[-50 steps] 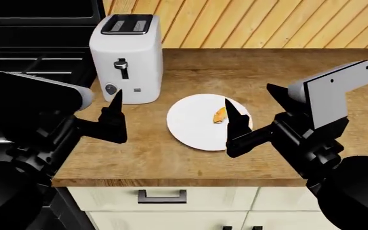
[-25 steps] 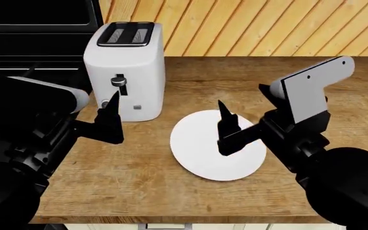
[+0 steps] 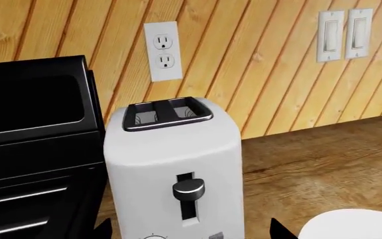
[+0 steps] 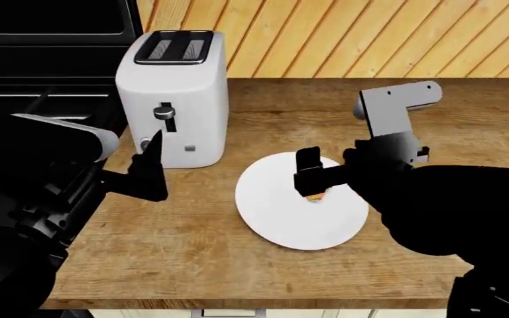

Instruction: Frozen meat rests on a plate on the counter. Retrieve the meat and place it in a pot on a burner. Then turn the burner on.

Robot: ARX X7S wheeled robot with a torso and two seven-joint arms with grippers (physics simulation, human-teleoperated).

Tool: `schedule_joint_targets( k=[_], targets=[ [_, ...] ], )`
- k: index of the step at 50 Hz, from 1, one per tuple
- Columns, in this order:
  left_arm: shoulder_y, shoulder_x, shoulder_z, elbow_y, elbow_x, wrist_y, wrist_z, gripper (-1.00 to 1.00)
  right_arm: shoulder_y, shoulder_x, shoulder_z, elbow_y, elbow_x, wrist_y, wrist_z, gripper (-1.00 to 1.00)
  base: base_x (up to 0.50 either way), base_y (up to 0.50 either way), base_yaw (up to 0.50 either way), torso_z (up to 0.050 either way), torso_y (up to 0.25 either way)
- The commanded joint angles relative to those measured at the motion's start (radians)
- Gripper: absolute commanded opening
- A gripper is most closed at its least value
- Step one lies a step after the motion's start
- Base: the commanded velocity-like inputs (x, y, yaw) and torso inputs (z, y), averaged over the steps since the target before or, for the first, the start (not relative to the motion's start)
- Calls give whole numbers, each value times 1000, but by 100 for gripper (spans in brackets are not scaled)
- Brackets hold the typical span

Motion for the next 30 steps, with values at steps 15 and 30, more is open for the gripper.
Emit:
schedule_joint_targets(
  k=[15,30],
  targets=[
    [42,-17,12,-30,22,78,31,100,13,2,-85,185,65,-49,113,100,0,0,0,0,0],
    [52,-25,19,-39,27,94,32,100,7,9,-138,201,57,-82,76,100,0,0,0,0,0]
  ],
)
